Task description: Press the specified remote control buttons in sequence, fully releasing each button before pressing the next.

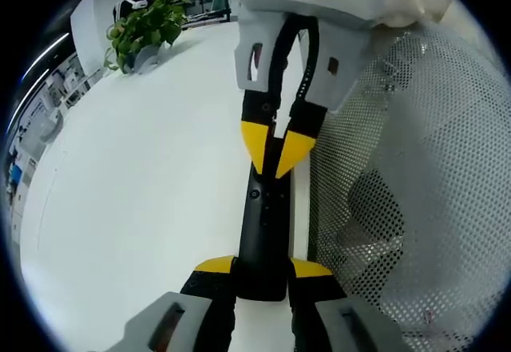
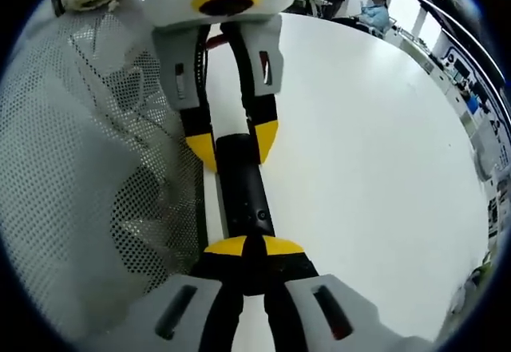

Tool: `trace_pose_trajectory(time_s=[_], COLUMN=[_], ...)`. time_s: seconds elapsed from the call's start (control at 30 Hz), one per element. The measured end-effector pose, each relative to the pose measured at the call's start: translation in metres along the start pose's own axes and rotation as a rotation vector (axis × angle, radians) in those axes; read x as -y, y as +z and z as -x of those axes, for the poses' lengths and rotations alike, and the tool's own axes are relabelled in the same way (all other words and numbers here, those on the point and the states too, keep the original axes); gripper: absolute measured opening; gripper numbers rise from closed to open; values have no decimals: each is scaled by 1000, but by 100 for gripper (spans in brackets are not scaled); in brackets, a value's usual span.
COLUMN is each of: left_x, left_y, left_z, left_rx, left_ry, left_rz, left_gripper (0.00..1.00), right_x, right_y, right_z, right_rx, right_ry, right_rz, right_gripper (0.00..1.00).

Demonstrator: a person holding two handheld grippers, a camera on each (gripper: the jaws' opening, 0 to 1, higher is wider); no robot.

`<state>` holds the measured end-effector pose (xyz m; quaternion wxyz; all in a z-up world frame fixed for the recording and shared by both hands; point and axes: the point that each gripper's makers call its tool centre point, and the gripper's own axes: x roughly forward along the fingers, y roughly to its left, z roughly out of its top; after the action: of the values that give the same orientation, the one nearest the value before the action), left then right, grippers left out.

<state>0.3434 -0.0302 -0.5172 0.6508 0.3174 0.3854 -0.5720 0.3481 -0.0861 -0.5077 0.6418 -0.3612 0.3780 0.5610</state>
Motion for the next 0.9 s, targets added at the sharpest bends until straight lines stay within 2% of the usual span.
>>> trace_pose_trajectory(time_s=[0.1,0.2,0.3,0.4,0.53,0.6,0.7,0.77,0.9], left_x=[0,0,0,0,0,1,0,1,0], left_y=[0,0,0,0,0,0,0,0,0], left_z=[0,0,0,0,0,0,0,0,0], left_rx=[-1,-2,0,1,-3,-1,3,5,6], left_ry=[-1,-1,-1,-1,-3,-1,-1,0,-1], left_rz=[-2,-3,-1,0,1,2,8,10,11], left_gripper=[25,25,25,25,25,25,25,25,25], right_x=[0,0,1,2,0,0,-1,-1,0], right_y=[1,1,1,0,-2,-2,0,-1,0], right_z=[-1,-2,-3,-3,-1,-1,0,1,1], right_rx=[-18,-75,-129,-145,-122,-94,-20,9,12], right_ry=[3,18,33,36,18,3,-25,-29,-13], right_rz=[10,10,-11,-47,-54,-64,-20,-63,-77], right_gripper=[4,4,4,4,4,4,4,4,3])
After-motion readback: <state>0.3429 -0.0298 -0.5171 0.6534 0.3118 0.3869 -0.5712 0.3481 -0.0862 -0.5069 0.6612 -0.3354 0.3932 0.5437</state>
